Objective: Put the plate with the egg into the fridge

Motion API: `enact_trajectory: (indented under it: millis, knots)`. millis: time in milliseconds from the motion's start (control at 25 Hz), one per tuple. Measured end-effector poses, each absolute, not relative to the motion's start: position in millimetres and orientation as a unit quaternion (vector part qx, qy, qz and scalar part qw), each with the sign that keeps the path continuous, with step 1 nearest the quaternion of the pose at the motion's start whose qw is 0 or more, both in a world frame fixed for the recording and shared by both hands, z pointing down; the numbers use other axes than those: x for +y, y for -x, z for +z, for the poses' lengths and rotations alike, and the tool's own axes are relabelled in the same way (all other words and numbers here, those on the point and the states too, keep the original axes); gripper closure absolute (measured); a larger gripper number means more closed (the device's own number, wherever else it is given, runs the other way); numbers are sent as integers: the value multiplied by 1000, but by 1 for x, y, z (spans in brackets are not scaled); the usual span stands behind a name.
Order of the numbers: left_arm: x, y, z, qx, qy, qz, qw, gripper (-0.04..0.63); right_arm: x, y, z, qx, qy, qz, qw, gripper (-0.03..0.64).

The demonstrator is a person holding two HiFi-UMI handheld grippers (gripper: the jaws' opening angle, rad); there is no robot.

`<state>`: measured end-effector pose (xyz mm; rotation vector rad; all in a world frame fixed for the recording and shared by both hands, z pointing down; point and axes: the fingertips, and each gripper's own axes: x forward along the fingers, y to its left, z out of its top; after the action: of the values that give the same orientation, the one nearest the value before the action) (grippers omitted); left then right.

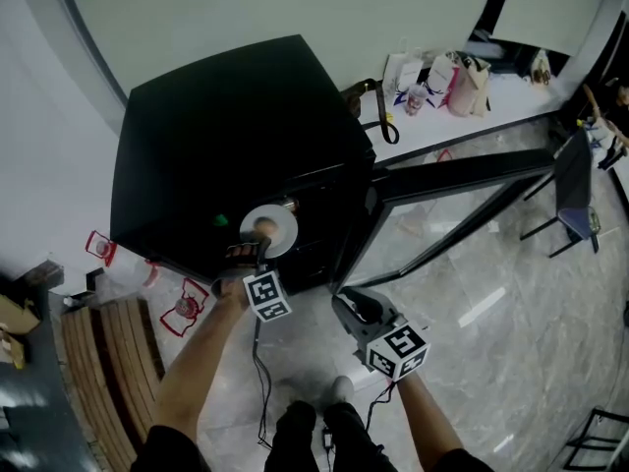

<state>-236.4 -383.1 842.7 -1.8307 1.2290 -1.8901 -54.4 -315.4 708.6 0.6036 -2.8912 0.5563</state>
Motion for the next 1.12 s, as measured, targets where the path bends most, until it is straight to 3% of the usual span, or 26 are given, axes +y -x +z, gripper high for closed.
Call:
enact_trajectory:
  millis: [80,240,440,600,680,840,960,1120]
  knots:
    - [-378,236,846,398,625,-662,108,409,-315,55,708,-960,-198,185,68,512]
    - [-370,238,848,390,614,-677,110,407,-316,53,702,-961,-196,184,68,512]
    - [-359,227,822,420,593,-662,184,407,-319,44,700,-959,-205,185,67,512]
    - [-336,205,788,447,608,-625,202,408,-318,43,686,-958,-217,175,61,512]
    - [-326,193,759,485,618,-581,211,412,-313,43,672,-959,-220,170,58,512]
    - [-302,167,663,570,650,-459,205,565,-297,44,629,-959,-229,163,41,512]
    - [-280,148,591,621,681,-346,177,582,-280,45,591,-959,-237,152,25,512]
    - [-240,123,532,647,726,-217,81,586,-247,41,553,-956,-252,152,-1,512]
